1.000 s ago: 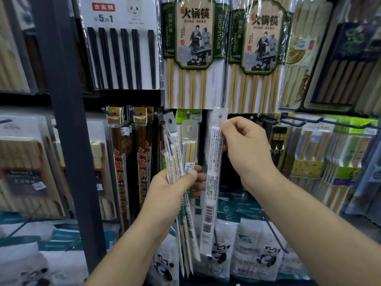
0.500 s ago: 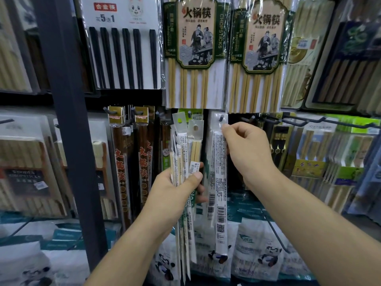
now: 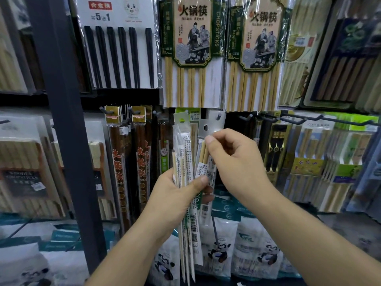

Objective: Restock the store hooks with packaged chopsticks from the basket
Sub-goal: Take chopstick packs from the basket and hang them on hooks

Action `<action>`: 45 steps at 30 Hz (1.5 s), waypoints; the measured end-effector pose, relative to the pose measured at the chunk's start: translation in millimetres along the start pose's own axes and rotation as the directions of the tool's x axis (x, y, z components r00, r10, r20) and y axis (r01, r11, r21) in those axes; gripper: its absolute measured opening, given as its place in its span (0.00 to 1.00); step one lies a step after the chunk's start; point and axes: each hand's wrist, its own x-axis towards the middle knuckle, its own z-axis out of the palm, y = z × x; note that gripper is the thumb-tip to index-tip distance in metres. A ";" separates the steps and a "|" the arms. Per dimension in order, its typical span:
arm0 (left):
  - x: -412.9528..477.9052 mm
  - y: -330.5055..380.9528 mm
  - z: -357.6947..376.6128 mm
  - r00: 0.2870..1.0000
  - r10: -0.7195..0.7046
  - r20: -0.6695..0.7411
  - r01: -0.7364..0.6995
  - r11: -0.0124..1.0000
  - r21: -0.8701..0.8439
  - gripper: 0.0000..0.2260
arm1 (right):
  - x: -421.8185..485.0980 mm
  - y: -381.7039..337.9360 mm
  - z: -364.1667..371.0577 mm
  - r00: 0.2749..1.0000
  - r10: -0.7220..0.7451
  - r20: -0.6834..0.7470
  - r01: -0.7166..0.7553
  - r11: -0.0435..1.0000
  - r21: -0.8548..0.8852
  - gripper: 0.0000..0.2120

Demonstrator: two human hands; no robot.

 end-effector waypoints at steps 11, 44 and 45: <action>5.3 -3.9 -4.4 0.998 0.005 -0.056 0.003 0.989 0.146 0.06 | 14.9 0.2 -8.7 0.989 0.103 -0.103 -0.095 0.992 0.077 0.12; -3.3 -0.3 1.6 0.987 0.024 0.160 -0.028 0.999 0.024 0.10 | 7.2 -6.6 -6.5 0.997 0.029 -0.067 -0.028 1.000 0.005 0.06; -3.4 0.2 1.8 0.987 0.028 0.159 -0.031 0.999 0.017 0.10 | 8.2 -7.7 -6.4 0.997 0.034 -0.070 -0.033 0.999 0.014 0.07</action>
